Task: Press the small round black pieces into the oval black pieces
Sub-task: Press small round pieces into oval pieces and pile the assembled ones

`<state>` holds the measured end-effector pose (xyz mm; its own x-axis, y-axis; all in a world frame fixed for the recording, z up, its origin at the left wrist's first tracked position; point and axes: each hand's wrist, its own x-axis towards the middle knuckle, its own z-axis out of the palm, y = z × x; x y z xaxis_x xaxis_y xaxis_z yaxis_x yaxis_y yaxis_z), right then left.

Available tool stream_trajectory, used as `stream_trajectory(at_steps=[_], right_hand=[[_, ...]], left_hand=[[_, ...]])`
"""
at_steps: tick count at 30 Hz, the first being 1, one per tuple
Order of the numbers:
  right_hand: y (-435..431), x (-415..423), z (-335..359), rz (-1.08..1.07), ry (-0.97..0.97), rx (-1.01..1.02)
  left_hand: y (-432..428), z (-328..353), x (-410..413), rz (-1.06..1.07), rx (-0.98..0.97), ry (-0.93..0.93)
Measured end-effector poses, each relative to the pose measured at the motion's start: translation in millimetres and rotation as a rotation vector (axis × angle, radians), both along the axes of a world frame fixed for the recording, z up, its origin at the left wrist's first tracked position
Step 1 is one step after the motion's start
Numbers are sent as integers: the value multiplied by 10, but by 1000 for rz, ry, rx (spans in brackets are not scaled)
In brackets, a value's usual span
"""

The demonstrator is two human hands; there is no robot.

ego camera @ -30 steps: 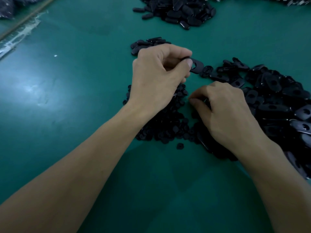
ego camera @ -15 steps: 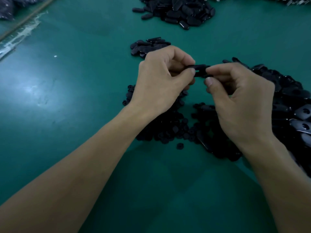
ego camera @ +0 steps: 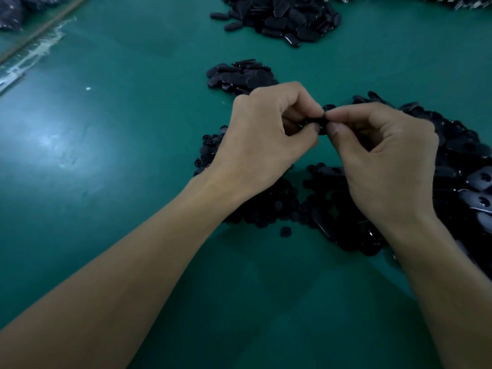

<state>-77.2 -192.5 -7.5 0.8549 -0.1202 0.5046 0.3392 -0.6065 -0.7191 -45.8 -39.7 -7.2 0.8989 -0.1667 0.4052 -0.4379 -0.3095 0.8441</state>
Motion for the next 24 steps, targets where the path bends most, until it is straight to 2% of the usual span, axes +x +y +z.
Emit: stream_trajectory(at_steps=[13,24], right_hand=[[38,-28,20,-12,-47,39],[-9,-28,50,11,32,51]], left_hand=[[10,22,12,-13,-45,72],[30,34,8,-69,-31,108]])
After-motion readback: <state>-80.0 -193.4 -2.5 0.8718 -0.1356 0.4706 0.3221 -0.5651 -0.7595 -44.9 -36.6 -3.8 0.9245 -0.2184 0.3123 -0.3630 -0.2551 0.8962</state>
